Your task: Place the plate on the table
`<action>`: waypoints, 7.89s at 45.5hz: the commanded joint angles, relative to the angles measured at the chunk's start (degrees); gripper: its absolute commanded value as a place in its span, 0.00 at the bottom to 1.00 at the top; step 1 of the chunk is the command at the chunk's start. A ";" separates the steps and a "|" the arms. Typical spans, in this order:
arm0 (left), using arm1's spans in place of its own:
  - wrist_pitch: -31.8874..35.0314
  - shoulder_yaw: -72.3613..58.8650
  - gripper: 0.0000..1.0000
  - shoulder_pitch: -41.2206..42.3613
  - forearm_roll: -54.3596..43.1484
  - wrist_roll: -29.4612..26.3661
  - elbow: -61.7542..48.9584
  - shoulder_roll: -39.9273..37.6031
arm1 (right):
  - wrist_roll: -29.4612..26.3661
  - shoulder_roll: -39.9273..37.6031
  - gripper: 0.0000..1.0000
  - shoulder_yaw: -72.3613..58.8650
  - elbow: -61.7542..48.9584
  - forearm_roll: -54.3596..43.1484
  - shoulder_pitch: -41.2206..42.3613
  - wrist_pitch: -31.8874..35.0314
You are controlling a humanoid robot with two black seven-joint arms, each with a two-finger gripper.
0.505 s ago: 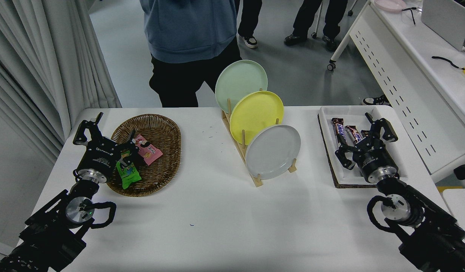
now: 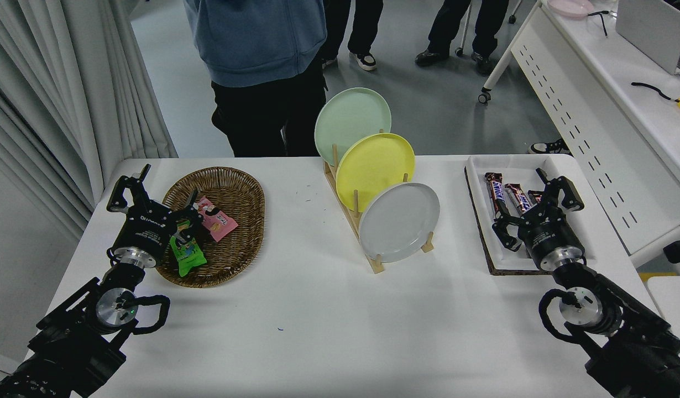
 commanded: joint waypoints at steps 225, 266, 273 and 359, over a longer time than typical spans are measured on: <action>0.00 -0.02 1.00 0.00 0.00 0.00 0.02 0.00 | -23.02 -0.44 0.99 -64.06 10.86 28.72 41.64 -15.66; 0.00 0.07 1.00 0.00 0.00 0.00 -0.07 0.00 | -31.20 -1.85 0.88 -59.31 11.22 29.51 41.91 -18.65; 0.00 -0.02 1.00 0.00 0.00 0.00 0.02 0.00 | -31.20 -1.85 0.78 -58.61 10.95 29.42 41.82 -19.01; 0.00 0.07 1.00 0.00 0.00 0.00 -0.07 0.00 | -33.48 -0.71 0.21 -55.62 10.69 29.51 41.47 -19.09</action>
